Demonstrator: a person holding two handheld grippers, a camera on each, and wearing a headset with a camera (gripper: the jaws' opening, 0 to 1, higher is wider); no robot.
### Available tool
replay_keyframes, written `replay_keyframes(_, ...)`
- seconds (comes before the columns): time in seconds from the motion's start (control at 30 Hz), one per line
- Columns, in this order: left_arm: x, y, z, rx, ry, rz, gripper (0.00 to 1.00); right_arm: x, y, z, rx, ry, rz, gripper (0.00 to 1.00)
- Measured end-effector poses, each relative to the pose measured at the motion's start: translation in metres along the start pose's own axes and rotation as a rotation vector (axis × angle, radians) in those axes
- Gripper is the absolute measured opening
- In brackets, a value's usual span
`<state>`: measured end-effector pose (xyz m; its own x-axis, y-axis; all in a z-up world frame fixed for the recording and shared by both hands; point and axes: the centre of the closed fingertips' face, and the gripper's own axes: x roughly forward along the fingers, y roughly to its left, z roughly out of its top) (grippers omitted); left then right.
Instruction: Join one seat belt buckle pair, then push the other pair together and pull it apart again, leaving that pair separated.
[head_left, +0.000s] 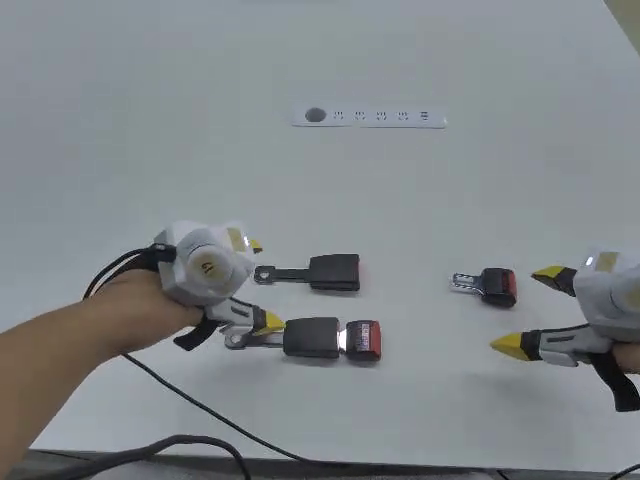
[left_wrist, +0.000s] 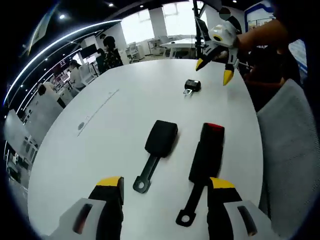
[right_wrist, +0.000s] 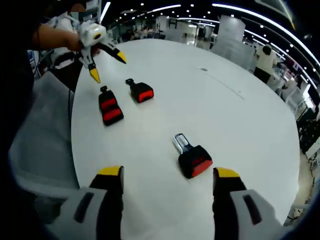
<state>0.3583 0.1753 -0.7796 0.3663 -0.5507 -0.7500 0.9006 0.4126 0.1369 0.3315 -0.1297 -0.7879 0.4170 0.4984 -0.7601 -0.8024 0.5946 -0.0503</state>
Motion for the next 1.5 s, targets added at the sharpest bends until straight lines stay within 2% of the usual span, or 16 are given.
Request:
replay_keyframes(0.03, -0.009, -0.003, -0.001, -0.045, -0.029, 0.015, 0.72, -0.004, 0.003, 0.001, 0.001, -0.016, -0.008, 0.77)
replay_keyframes(0.1, -0.023, -0.006, -0.004, -0.096, -0.07, 0.043, 0.75, -0.008, 0.004, 0.0, 0.01, -0.021, -0.021, 0.8)
replay_keyframes(0.27, -0.051, -0.021, -0.015, -0.2, -0.144, 0.094, 0.82, -0.021, 0.014, -0.006, 0.04, -0.031, -0.036, 0.81)
replay_keyframes(0.3, -0.055, -0.022, -0.016, -0.224, -0.165, 0.105, 0.82, -0.023, 0.015, -0.006, 0.044, -0.036, -0.04, 0.82)
replay_keyframes(0.33, -0.061, -0.023, -0.015, -0.249, -0.206, 0.122, 0.82, -0.025, 0.017, -0.006, 0.048, -0.042, -0.047, 0.82)
replay_keyframes(0.43, -0.074, -0.026, -0.026, -0.292, -0.23, 0.148, 0.86, -0.03, 0.021, -0.008, 0.057, -0.049, -0.058, 0.84)
replay_keyframes(0.5, -0.08, -0.034, -0.032, -0.324, -0.239, 0.136, 0.88, -0.032, 0.025, -0.006, 0.071, -0.054, -0.063, 0.87)
replay_keyframes(0.57, -0.084, -0.04, -0.034, -0.324, -0.252, 0.138, 0.9, -0.034, 0.026, -0.004, 0.058, -0.06, -0.081, 0.92)
replay_keyframes(0.67, -0.086, -0.044, -0.038, -0.331, -0.258, 0.153, 1.0, -0.036, 0.026, -0.001, 0.05, -0.066, -0.105, 0.99)
replay_keyframes(0.7, -0.088, -0.045, -0.039, -0.324, -0.259, 0.164, 1.0, -0.037, 0.026, -0.001, 0.045, -0.068, -0.109, 1.0)
replay_keyframes(0.8, -0.09, -0.048, -0.041, -0.321, -0.252, 0.175, 1.0, -0.042, 0.031, -0.005, 0.037, -0.065, -0.113, 1.0)
replay_keyframes(0.9, -0.093, -0.053, -0.038, -0.302, -0.253, 0.172, 1.0, -0.047, 0.029, -0.011, 0.043, -0.073, -0.118, 1.0)
replay_keyframes(1.03, -0.098, -0.056, -0.038, -0.301, -0.255, 0.185, 1.0, -0.053, 0.035, -0.022, 0.052, -0.068, -0.117, 1.0)
replay_keyframes(1.17, -0.098, -0.064, -0.036, -0.274, -0.251, 0.168, 1.0, -0.056, 0.037, -0.031, 0.056, -0.064, -0.12, 1.0)
replay_keyframes(1.33, -0.101, -0.061, -0.033, -0.276, -0.264, 0.188, 1.0, -0.058, 0.041, -0.034, 0.055, -0.068, -0.122, 1.0)
replay_keyframes(1.5, -0.103, -0.063, -0.032, -0.265, -0.264, 0.185, 1.0, -0.062, 0.041, -0.035, 0.069, -0.078, -0.119, 1.0)
